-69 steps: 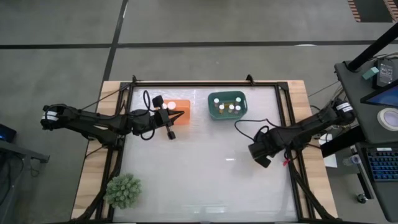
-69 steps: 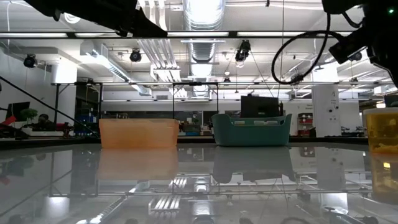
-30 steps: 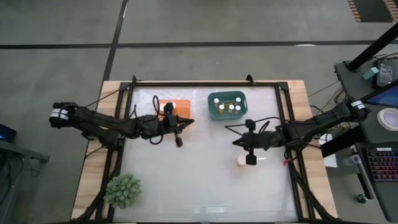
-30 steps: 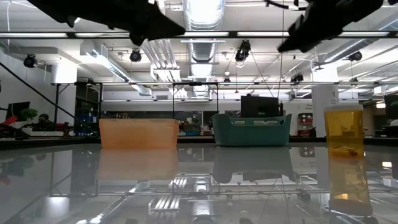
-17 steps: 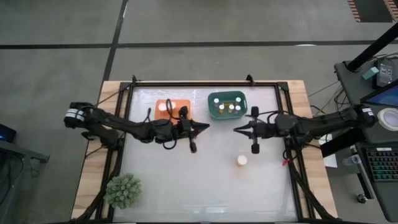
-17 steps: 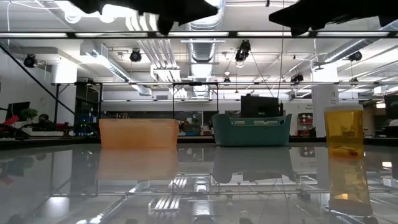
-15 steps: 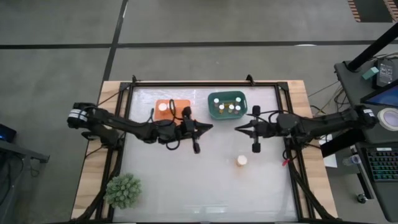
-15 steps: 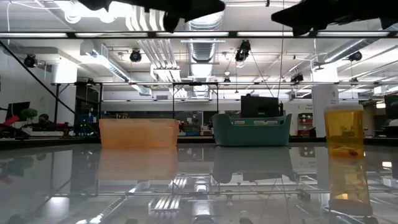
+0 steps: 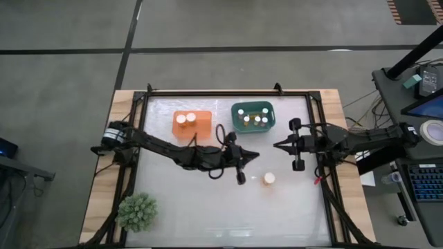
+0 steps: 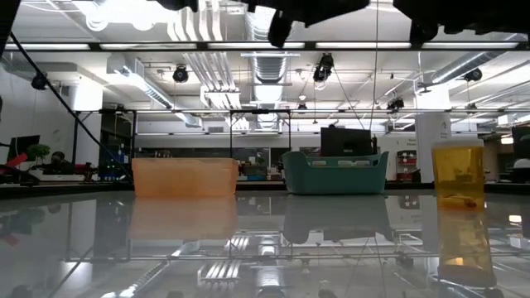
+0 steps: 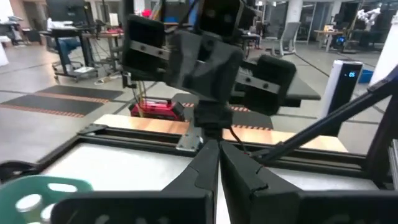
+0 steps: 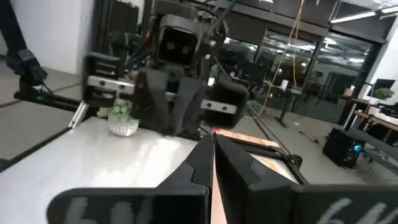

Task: Pick and place medicine bottles into bin by pill shape (circle, oval)
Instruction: Put the large orange pill bottle into the orange bin

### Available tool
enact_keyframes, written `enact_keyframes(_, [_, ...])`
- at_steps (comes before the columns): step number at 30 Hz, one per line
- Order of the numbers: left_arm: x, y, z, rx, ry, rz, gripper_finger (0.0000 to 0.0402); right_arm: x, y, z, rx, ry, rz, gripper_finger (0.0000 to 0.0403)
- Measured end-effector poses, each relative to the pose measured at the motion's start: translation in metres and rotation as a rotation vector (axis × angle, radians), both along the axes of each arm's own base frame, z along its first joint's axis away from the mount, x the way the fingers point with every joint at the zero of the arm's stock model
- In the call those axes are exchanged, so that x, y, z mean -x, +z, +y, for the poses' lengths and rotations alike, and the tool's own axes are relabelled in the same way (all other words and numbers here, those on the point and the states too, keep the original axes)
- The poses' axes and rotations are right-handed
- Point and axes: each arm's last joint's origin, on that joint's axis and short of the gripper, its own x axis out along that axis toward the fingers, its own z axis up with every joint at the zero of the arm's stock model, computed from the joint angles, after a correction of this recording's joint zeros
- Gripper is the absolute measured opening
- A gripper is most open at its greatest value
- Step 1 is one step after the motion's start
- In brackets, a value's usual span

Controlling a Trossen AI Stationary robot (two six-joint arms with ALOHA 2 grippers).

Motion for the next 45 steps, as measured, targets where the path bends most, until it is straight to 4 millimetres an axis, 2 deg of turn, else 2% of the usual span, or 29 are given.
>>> enact_keyframes(7, [-0.023,-0.008,-0.021,-0.015,-0.035,0.158,0.0,0.026,0.001,0.002,-0.018,0.101,-0.126,0.0009])
enact_keyframes(12, [-0.031,-0.01,-0.029,-0.052,-0.047,0.283,0.0,0.039,0.0,0.005,0.012,0.128,-0.197,0.0009])
enact_keyframes(18, [-0.05,-0.017,-0.032,-0.035,-0.136,0.293,0.0,0.049,0.005,0.004,0.038,0.13,-0.268,0.0009])
enact_keyframes(23, [-0.061,-0.028,-0.032,-0.038,-0.139,0.317,0.0,0.054,0.004,0.003,0.072,0.121,-0.267,0.0009])
enact_keyframes(28, [-0.07,-0.031,-0.029,-0.03,-0.128,0.302,0.0,0.055,0.006,0.003,0.082,0.117,-0.211,0.0009])
enact_keyframes(37, [-0.091,-0.063,-0.018,-0.012,-0.094,0.236,0.0,0.056,0.009,0.003,0.074,0.121,-0.194,0.0009])
enact_keyframes(45, [-0.091,-0.078,-0.023,-0.021,-0.117,0.285,0.0,0.056,0.008,0.003,0.075,0.121,-0.189,0.0009])
